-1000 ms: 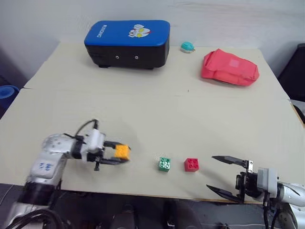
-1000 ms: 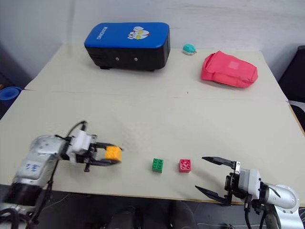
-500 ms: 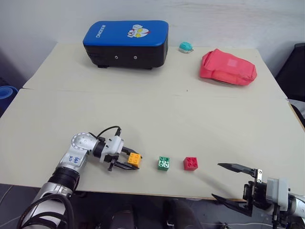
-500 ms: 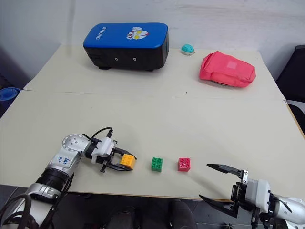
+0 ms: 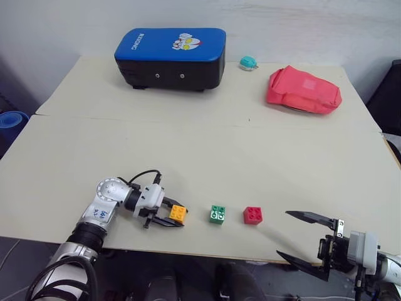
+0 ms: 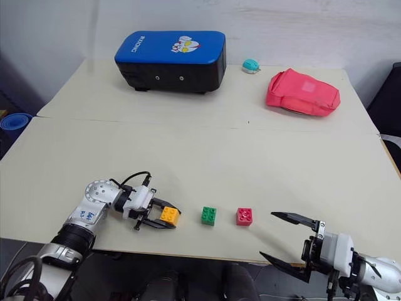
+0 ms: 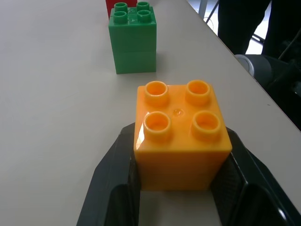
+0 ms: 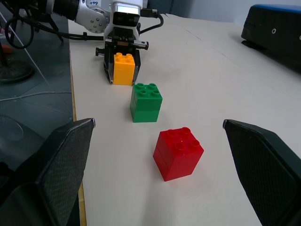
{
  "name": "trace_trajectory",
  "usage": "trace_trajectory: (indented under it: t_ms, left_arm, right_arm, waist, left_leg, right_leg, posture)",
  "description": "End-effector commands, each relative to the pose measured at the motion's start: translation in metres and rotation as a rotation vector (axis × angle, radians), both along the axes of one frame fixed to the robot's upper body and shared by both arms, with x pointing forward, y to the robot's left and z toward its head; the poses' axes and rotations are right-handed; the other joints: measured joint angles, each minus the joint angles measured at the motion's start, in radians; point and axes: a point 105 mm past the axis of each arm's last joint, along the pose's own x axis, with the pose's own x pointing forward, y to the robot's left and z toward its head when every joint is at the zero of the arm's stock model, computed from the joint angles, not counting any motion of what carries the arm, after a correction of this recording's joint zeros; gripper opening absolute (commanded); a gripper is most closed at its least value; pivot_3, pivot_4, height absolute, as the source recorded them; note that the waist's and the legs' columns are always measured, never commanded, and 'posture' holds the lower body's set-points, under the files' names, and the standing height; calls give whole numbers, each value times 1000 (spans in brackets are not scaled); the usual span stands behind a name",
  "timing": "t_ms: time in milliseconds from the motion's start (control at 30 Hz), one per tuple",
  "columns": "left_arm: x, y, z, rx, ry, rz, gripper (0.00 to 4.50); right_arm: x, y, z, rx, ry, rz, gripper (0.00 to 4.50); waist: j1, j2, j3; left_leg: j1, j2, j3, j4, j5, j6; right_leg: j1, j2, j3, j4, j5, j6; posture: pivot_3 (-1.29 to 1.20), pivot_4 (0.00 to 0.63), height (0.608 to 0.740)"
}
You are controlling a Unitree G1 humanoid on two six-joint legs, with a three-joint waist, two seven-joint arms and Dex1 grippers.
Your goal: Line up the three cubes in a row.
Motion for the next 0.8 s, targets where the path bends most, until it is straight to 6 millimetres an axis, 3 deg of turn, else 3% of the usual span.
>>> trace_trajectory:
  t_ms: [33,433,600,700,800]
  left_arm:
    - [5,5,-11,49,30,41,1520]
    - [13,3,-10,61,1,33,1520]
    - [13,2,-3,14,1,51,3059]
    - [12,13,7,-24,-45,82,3878]
    - [5,29,11,-26,-44,112,3878]
  right_arm:
    - [-1,4,8,7,-39,14,4500]
    - [0,7,7,14,-40,7,4500]
    - [0,9,7,21,-40,7,4500]
    - [1,9,6,25,-38,5,4500]
    - [2,9,5,27,-38,3,4500]
  waist:
    - [6,0,0]
    - [13,0,-1]
    - [9,1,-1]
    - [5,0,0]
    - [1,0,0]
  left_leg:
    - [0,0,0,0,0,0]
    - [0,-1,0,1,1,1]
    - [0,-1,0,1,1,1]
    - [0,0,0,0,1,0]
    - [0,0,0,0,1,0]
  right_leg:
    - [0,0,0,1,0,0]
    - [0,-1,0,3,0,0]
    - [-1,-1,0,3,0,0]
    - [-1,0,0,3,0,0]
    - [-2,0,0,3,-1,-1]
  posture:
    - [0,150,740]
    - [0,150,740]
    - [0,150,740]
    - [0,150,740]
    - [0,150,740]
